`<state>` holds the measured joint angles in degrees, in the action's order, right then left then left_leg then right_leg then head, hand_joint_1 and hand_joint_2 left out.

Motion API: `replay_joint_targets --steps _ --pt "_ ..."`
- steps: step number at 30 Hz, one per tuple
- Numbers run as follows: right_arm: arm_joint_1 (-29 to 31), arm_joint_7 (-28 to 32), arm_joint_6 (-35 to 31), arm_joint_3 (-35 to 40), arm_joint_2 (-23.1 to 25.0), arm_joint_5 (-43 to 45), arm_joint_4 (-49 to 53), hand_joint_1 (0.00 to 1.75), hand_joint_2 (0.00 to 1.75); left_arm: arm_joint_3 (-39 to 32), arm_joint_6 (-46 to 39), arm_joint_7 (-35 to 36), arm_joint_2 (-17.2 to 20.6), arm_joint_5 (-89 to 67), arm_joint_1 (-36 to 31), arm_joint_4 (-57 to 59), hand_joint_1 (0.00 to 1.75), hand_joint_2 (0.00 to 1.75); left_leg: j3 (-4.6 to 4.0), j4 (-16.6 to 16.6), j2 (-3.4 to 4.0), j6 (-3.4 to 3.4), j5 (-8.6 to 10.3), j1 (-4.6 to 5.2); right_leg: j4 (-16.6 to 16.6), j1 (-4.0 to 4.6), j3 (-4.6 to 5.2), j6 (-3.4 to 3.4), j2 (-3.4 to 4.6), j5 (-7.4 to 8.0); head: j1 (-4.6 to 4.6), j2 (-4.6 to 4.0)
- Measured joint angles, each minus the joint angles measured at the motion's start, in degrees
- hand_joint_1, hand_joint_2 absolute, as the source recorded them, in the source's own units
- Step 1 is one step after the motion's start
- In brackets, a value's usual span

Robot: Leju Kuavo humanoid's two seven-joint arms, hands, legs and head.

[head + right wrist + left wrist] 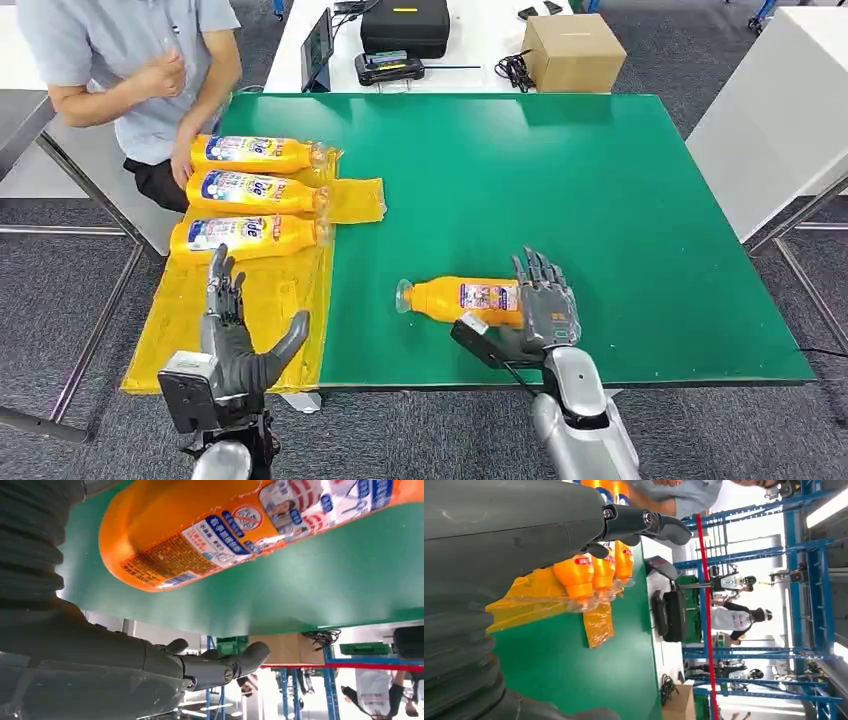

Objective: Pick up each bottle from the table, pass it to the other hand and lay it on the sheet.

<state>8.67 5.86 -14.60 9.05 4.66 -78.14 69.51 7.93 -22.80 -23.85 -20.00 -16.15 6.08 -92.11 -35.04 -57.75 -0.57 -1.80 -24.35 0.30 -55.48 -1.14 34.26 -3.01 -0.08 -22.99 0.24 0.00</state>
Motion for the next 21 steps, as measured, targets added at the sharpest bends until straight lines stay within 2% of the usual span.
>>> replay_joint_targets --steps 10,21 --pt "0.7 0.0 1.5 0.7 -0.2 1.6 -2.2 0.0 1.75 0.4 1.1 1.7 0.0 -1.9 -0.2 0.1 0.0 1.75 0.0 0.0 -0.01 0.0 0.0 0.0 0.0 0.0 0.0 0.0 0.0 0.0 0.0 0.0" --pt "0.2 -0.2 5.8 5.8 -1.4 4.7 -0.3 0.0 1.75 0.7 2.2 4.5 0.0 -5.9 -0.1 0.1 0.0 1.75 0.0 0.0 0.01 0.0 0.0 0.0 0.0 0.0 0.0 0.0 0.0 0.0 0.0 0.0"
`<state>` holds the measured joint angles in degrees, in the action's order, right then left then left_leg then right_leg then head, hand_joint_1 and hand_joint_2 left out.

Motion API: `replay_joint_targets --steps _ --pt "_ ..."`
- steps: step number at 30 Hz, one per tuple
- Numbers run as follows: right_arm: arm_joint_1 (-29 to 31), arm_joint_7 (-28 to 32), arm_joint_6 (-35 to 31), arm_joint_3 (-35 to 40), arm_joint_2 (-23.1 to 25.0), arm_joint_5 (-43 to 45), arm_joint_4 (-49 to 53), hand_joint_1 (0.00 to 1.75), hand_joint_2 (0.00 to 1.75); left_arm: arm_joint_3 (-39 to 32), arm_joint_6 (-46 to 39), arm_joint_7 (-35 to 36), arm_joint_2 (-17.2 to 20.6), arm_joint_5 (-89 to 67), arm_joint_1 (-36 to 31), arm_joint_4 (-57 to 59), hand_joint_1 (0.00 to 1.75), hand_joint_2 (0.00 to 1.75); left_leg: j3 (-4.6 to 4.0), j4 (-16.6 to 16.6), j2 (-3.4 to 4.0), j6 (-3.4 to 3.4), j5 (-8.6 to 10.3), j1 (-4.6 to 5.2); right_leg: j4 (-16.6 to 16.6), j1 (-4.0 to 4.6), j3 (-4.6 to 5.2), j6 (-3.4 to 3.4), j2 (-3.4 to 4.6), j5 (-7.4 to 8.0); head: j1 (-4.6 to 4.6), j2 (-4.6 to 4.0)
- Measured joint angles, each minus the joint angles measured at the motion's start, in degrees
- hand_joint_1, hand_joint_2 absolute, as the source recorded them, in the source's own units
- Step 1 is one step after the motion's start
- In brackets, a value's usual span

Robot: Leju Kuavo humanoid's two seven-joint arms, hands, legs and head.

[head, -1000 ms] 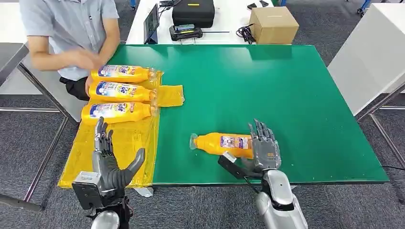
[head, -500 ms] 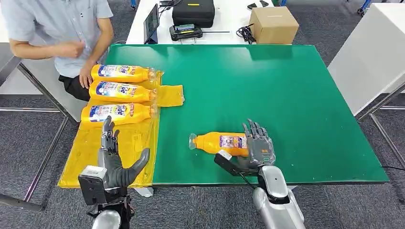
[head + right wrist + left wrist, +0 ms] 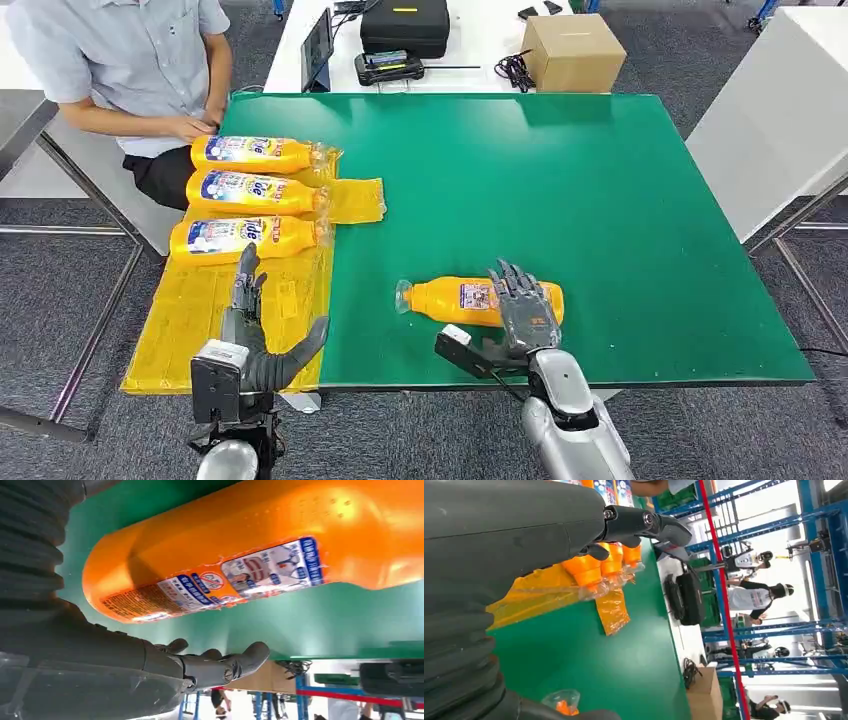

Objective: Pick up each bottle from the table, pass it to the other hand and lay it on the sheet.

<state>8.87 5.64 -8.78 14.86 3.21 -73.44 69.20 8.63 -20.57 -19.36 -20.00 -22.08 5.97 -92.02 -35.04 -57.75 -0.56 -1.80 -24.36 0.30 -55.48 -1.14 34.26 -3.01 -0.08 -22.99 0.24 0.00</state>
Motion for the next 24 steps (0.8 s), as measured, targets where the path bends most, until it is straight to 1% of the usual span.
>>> replay_joint_targets --steps 4,9,17,24 --pt "0.2 -1.4 1.2 1.2 -0.6 0.2 0.6 0.0 1.75 0.0 0.6 0.7 0.0 -0.6 0.0 0.0 0.0 1.75 -0.01 0.0 0.0 0.0 0.0 0.0 0.0 0.0 0.0 0.0 0.0 0.0 0.0 0.0" --pt "1.5 -4.0 1.3 2.0 -1.6 -2.8 0.4 0.0 1.75 0.2 1.2 1.3 0.0 -1.6 0.0 0.0 0.0 1.75 -0.01 0.0 0.0 0.0 0.0 0.01 0.0 -0.01 -0.01 -0.01 0.0 0.01 0.0 0.0" --pt "3.3 -4.7 1.7 2.7 -2.4 -3.8 -0.4 0.0 1.75 0.2 0.9 1.5 0.0 -1.8 0.0 0.0 0.0 1.75 0.0 0.0 -0.01 0.0 0.01 0.0 0.0 0.0 -0.01 -0.01 0.0 0.01 0.0 0.0" --pt "3.9 -7.5 3.3 2.8 -2.9 -4.3 -2.2 0.0 1.75 0.2 1.6 2.9 0.0 -1.6 0.0 0.0 0.0 1.75 -0.01 0.0 -0.01 0.0 0.0 0.01 0.0 -0.01 -0.01 -0.01 0.0 0.01 0.0 0.0"
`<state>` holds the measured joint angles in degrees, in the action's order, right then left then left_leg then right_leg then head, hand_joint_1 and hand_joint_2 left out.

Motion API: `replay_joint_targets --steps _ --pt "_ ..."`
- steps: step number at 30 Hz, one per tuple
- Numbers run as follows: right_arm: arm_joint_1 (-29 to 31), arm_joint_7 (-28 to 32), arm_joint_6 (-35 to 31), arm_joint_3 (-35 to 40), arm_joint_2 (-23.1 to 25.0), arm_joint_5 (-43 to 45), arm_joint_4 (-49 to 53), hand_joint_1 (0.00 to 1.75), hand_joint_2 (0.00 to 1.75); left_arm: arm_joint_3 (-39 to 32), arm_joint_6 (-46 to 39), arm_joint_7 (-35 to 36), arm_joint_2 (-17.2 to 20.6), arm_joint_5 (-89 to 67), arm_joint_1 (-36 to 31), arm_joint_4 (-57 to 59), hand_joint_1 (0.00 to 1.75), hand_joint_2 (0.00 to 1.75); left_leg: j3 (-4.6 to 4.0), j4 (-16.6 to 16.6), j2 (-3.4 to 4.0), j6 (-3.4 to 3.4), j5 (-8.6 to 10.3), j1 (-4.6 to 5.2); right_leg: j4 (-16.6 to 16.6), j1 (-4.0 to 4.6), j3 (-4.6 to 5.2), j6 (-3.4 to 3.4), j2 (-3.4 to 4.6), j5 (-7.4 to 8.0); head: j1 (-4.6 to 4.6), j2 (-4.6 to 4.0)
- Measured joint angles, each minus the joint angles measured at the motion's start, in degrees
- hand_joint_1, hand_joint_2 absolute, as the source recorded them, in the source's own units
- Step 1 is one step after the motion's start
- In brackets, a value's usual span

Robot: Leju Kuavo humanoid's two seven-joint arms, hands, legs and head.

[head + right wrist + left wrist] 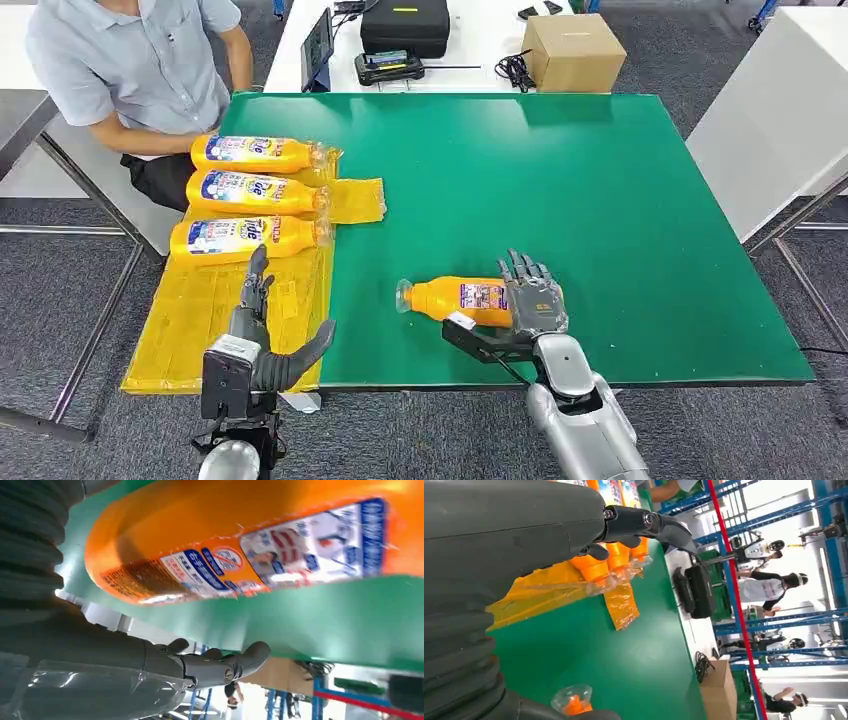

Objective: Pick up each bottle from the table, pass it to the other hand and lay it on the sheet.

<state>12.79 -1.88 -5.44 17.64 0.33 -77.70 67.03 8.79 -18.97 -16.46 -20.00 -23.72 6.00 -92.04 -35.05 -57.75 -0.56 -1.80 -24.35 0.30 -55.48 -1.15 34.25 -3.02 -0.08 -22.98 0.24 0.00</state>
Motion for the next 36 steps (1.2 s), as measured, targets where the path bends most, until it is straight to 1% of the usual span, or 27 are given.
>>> replay_joint_targets --steps 7,15,29,30,31,32,36 --pt "0.9 0.8 2.6 -0.9 -1.1 4.3 -3.3 0.0 1.75 -0.2 1.7 1.6 0.0 1.0 0.2 0.1 0.0 1.75 0.02 0.0 0.02 0.0 0.0 0.01 0.0 0.0 -0.01 0.0 0.01 0.0 0.0 0.0" --pt "2.3 0.4 3.4 -0.8 -2.5 4.7 -5.5 0.0 1.75 -0.2 2.2 2.2 0.0 1.1 0.7 0.1 0.0 1.75 0.19 0.0 0.03 0.0 0.0 0.0 0.0 0.0 -0.14 0.0 0.01 0.0 0.0 0.0" --pt "3.4 -0.5 3.8 -0.8 -2.8 5.3 -7.1 0.0 1.75 -0.2 2.2 2.5 0.0 0.9 0.7 0.2 0.0 1.75 0.43 0.0 0.04 0.0 0.0 0.01 0.0 0.0 -0.37 0.0 0.02 0.0 0.0 0.0" --pt "3.6 -0.5 3.9 -0.9 -2.8 5.8 -7.5 0.14 1.75 -0.2 2.2 2.5 0.0 0.8 0.7 0.3 0.0 1.75 0.44 0.0 0.05 0.0 0.0 0.01 0.0 0.0 -0.38 0.0 0.02 0.01 0.0 0.0" --pt "3.9 -0.4 3.9 -0.9 -2.8 6.3 -7.9 1.64 1.75 -0.2 2.2 2.5 0.0 0.7 0.7 0.4 0.0 1.75 0.46 0.0 0.06 0.0 0.0 0.01 0.0 0.0 -0.39 0.0 0.02 0.01 0.0 0.0" --pt "4.2 0.1 3.9 -1.1 -2.9 7.0 -8.5 1.75 1.75 -0.2 2.2 2.5 0.0 0.5 0.7 0.5 0.0 1.75 0.49 0.0 0.08 0.0 -0.01 0.01 0.0 0.0 -0.39 0.0 0.02 0.01 0.0 0.0" --pt "5.4 2.9 4.3 -1.9 -3.4 10.4 -11.7 1.75 1.75 0.1 2.3 2.3 0.0 0.5 0.2 1.3 0.0 1.75 0.55 0.0 0.07 -0.01 0.0 0.01 0.1 0.0 -0.42 0.0 0.02 0.01 0.02 0.0"
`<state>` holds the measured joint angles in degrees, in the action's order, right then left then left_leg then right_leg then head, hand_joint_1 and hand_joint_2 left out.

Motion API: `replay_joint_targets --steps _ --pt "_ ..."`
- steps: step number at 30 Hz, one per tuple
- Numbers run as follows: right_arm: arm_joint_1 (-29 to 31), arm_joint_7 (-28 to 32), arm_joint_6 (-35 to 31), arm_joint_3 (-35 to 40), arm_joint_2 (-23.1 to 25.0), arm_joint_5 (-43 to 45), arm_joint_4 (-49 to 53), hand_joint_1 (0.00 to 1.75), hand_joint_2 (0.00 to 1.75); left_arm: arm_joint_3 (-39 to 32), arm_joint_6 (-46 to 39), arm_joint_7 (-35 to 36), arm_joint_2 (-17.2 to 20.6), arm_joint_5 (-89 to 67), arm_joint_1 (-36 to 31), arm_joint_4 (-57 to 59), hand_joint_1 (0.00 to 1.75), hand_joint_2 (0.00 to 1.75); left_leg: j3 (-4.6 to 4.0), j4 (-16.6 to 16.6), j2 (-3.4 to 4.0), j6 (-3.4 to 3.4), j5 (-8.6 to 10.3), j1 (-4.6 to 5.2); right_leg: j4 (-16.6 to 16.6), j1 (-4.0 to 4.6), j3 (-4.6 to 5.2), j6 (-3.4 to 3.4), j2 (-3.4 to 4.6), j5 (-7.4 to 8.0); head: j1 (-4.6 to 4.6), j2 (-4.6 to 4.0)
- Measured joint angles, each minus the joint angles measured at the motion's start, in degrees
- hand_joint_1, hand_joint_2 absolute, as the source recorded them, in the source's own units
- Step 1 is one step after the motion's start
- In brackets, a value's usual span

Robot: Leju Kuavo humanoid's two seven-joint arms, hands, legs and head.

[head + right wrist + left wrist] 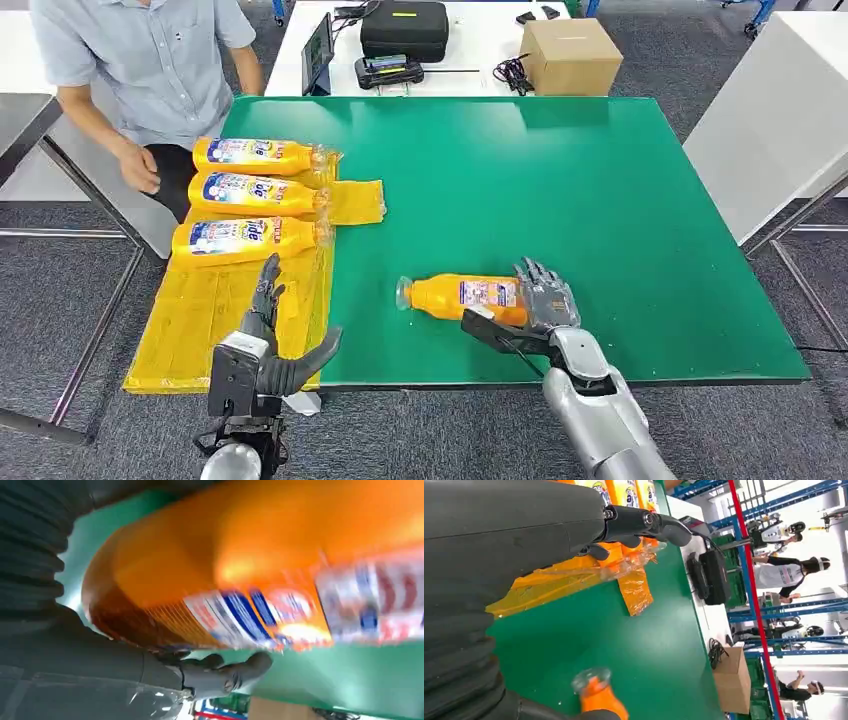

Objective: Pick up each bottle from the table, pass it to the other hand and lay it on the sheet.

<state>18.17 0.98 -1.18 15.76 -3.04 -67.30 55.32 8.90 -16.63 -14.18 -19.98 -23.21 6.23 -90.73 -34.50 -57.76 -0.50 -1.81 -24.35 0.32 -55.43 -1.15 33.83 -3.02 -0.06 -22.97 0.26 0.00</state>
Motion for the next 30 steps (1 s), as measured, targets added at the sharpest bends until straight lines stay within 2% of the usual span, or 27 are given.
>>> replay_joint_targets --steps 5,15,17,20,22,25,30 --pt "1.6 8.3 3.7 -2.2 -2.7 10.8 -3.8 1.75 1.75 0.6 0.1 -0.8 0.0 1.2 -1.1 1.4 0.0 1.75 0.36 0.0 0.0 -0.1 -0.12 0.0 0.1 0.01 0.05 -0.01 0.0 -0.04 -0.04 0.0" --pt "2.7 9.3 3.9 -3.1 -5.7 15.8 -7.1 1.75 1.75 2.0 0.0 -1.9 0.3 3.0 -3.0 4.4 0.0 1.75 1.02 0.0 -0.04 -0.21 -0.34 0.0 0.2 0.02 -0.51 -0.13 0.0 -0.25 -0.02 0.0" --pt "2.7 10.9 4.7 -3.5 -6.1 18.4 -7.2 1.75 1.75 2.0 -0.2 -2.0 0.3 3.5 -3.1 4.5 0.0 1.75 1.04 0.0 -0.04 -0.22 -0.33 0.0 0.3 0.01 -0.55 -0.14 0.0 -0.25 -0.02 0.0" --pt "2.4 16.3 8.2 -4.7 -6.6 25.1 -7.2 1.75 1.75 2.4 -0.5 -2.8 0.3 8.1 -3.5 4.6 0.0 1.75 1.04 0.0 -0.02 -0.24 -0.35 0.01 0.3 0.01 -0.59 -0.15 0.01 -0.2 -0.02 0.0" --pt "2.0 19.8 10.6 -5.5 -7.0 30.5 -7.0 1.75 1.75 2.4 -0.7 -3.6 0.4 14.1 -4.1 5.2 0.0 1.75 0.99 0.0 0.02 -0.26 -0.35 0.01 0.3 0.01 -1.13 -0.17 0.02 -0.14 -0.02 0.0" --pt "1.3 20.4 11.6 -5.8 -6.8 33.5 -6.2 1.75 1.75 2.3 -0.6 -3.8 0.4 19.6 -4.8 6.6 0.0 1.75 1.02 0.0 0.28 -0.25 -0.36 0.0 0.3 0.02 -1.07 -0.18 0.23 -0.1 0.0 0.0" --pt "0.9 21.8 12.2 -6.1 -5.9 37.4 -4.9 1.75 1.75 2.1 2.3 -3.5 0.4 27.9 -5.6 8.6 0.0 1.75 0.92 0.0 0.28 -0.23 -0.36 -0.07 0.3 0.12 -1.01 -0.16 0.25 -0.1 -0.02 0.0"
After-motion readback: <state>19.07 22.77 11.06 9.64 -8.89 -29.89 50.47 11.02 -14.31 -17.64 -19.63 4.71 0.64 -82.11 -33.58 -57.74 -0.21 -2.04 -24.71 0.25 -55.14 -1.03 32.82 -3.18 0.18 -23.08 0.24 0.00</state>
